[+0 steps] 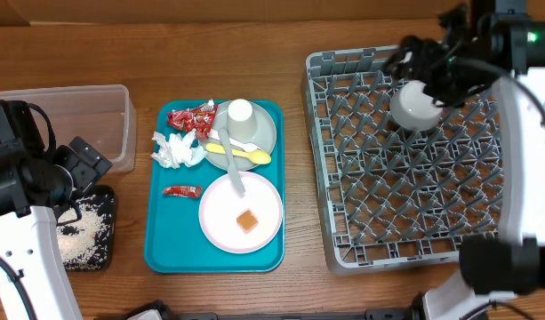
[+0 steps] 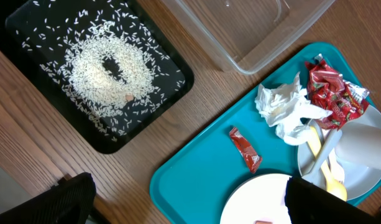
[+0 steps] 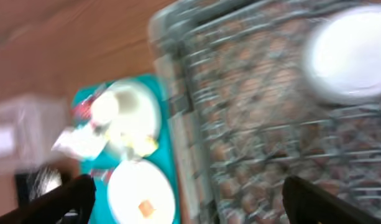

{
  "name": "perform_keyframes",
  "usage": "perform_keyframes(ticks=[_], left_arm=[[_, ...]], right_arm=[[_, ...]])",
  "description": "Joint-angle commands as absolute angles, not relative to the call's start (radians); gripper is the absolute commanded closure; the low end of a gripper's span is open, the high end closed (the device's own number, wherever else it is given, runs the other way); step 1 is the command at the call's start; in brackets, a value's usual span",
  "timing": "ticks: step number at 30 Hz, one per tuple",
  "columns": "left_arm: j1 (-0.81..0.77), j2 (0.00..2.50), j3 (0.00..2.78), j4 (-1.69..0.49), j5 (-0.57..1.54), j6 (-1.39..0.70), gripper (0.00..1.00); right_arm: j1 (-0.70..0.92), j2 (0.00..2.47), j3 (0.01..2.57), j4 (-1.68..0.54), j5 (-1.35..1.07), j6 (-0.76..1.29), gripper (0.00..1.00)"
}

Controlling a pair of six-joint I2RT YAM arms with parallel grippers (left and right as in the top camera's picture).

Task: Sort waste into correct bins and load items into the dishwasher rack
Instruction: 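Open the right gripper and raise it off the bowl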

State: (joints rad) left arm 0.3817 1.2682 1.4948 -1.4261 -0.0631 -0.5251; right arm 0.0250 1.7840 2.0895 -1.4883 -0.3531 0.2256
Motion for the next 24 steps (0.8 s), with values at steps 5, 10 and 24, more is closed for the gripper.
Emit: perform_keyframes(ticks=[5,10,24], left_arm=[[0.387,1.268,1.508,-1.428,-0.059,-0.539,0.0],[0.387,1.268,1.508,-1.428,-0.059,-0.539,0.0],[0.387,1.268,1.508,-1.428,-0.059,-0.539,0.0]], right_arm=[[0.268,1.788,2.094,-1.469,-0.267,0.167,0.0],[0.281,1.792,2.094,-1.416,-0.022,0.36,0.0],[-0.011,1.792,2.094,-1.569,0.183,0.371,0.0]])
